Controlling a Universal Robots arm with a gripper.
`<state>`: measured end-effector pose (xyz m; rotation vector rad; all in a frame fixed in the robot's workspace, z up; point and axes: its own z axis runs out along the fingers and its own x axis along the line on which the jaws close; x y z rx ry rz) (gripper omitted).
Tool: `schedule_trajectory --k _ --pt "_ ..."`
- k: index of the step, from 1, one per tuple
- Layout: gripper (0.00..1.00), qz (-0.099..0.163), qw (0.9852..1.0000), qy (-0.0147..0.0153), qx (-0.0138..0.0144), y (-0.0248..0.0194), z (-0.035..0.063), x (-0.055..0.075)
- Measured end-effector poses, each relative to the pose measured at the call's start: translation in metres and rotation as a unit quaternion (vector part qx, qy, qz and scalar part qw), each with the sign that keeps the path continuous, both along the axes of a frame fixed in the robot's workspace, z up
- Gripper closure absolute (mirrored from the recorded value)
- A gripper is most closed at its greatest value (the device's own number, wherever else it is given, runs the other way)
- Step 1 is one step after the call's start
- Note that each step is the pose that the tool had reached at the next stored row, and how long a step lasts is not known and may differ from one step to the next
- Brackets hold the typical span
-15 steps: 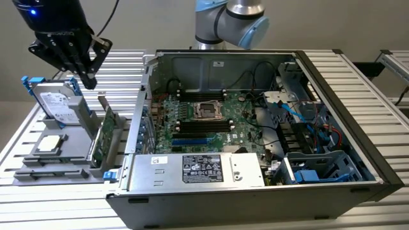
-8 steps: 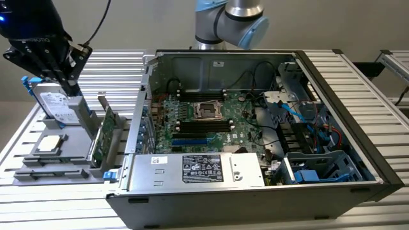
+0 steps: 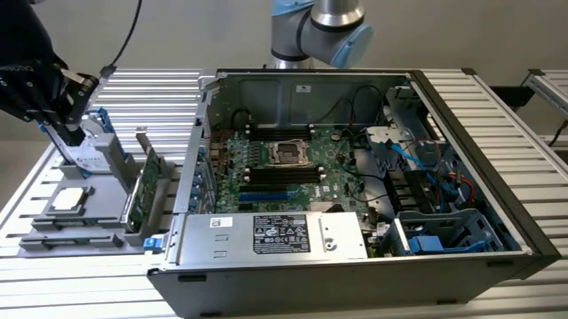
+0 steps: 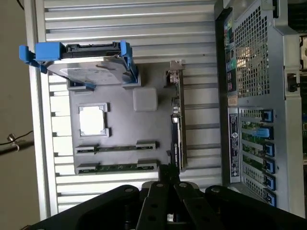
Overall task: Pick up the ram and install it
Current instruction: 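Reach for the ram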
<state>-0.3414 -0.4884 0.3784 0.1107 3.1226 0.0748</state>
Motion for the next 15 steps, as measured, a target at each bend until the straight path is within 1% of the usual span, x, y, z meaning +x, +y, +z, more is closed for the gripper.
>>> schedule_trajectory --k 5,8,12,14,15 --pt "0.89 0.0 1.0 0.0036 0.0 -0.0053 -0.0055 -0.016" --pt "0.89 0.0 1.0 0.0057 0.0 -0.01 -0.0088 -0.025" --pt "0.89 0.0 0.9999 0.0102 0.0 -0.017 -0.0126 -0.034" --pt "0.89 0.0 0.9999 0.0132 -0.0001 -0.0189 -0.0143 -0.039" --pt "0.89 0.0 0.9999 0.0142 0.0 -0.0189 -0.0145 -0.04"
